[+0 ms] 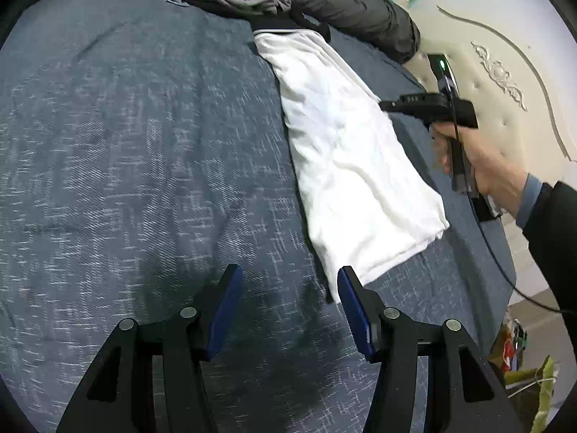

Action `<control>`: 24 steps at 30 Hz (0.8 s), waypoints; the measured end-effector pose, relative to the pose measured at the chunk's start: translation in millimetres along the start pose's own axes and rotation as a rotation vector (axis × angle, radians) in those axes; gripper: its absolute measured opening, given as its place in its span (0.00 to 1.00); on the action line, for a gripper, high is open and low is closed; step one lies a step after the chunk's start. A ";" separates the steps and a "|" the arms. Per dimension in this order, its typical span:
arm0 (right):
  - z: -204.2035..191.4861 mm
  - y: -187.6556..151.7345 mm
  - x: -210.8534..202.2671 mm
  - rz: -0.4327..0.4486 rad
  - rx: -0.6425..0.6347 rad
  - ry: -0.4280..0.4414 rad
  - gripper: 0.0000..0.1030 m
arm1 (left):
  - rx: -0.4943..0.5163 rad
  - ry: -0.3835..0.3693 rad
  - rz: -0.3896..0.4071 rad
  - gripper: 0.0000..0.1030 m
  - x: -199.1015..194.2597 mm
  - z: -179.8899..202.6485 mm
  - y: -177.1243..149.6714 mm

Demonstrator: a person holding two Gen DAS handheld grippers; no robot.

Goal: Fold clothes

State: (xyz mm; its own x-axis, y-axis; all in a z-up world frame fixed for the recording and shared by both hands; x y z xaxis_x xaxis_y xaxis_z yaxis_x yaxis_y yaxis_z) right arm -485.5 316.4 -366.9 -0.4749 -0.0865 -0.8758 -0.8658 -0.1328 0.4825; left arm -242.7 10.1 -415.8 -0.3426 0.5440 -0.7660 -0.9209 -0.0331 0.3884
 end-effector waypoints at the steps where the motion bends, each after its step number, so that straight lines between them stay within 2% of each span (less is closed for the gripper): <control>1: -1.3 3.8 -2.4 0.009 -0.007 -0.015 0.02 | 0.001 -0.001 0.001 0.57 1.4 1.6 0.3; 5: -13.7 27.9 -21.6 0.081 -0.045 -0.064 0.06 | 0.033 0.010 0.010 0.57 11.8 12.8 1.3; 9: -61.5 64.7 -41.6 0.137 -0.167 0.039 0.39 | 0.026 0.027 -0.002 0.57 21.7 11.3 -1.1; 10: -78.8 73.1 -42.5 0.130 -0.208 0.082 0.43 | 0.027 0.029 -0.003 0.57 22.7 11.3 -1.2; 12: -116.2 87.4 -40.6 0.100 -0.297 0.138 0.43 | 0.030 0.033 -0.004 0.57 23.9 11.5 -1.4; 15: -168.5 100.4 -34.8 0.065 -0.443 0.148 0.47 | 0.033 0.032 -0.004 0.57 23.1 11.1 -1.3; 19: -227.4 107.4 -19.0 0.023 -0.656 0.100 0.48 | 0.015 0.027 -0.004 0.57 21.0 5.9 -0.8; 24: -258.3 105.0 7.8 -0.043 -0.770 0.052 0.48 | 0.008 0.013 0.003 0.57 15.7 7.7 0.0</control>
State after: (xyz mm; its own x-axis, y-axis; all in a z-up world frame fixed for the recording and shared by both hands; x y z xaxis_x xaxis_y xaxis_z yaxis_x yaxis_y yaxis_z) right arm -539.3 46.7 -320.0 -0.4183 -0.1095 -0.9017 -0.5204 -0.7847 0.3368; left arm -246.7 25.1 -424.0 -0.3474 0.5331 -0.7714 -0.9185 -0.0278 0.3945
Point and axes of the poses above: each gripper's, at about its wrist camera, not at the fingertips, and x roughly the way its jaws point, z to its right, y to its top, the point moved 3 cm from there along x, roughly the way its jaws point, and after that the axes turned 5 degrees about -x, right-handed, at the moved point
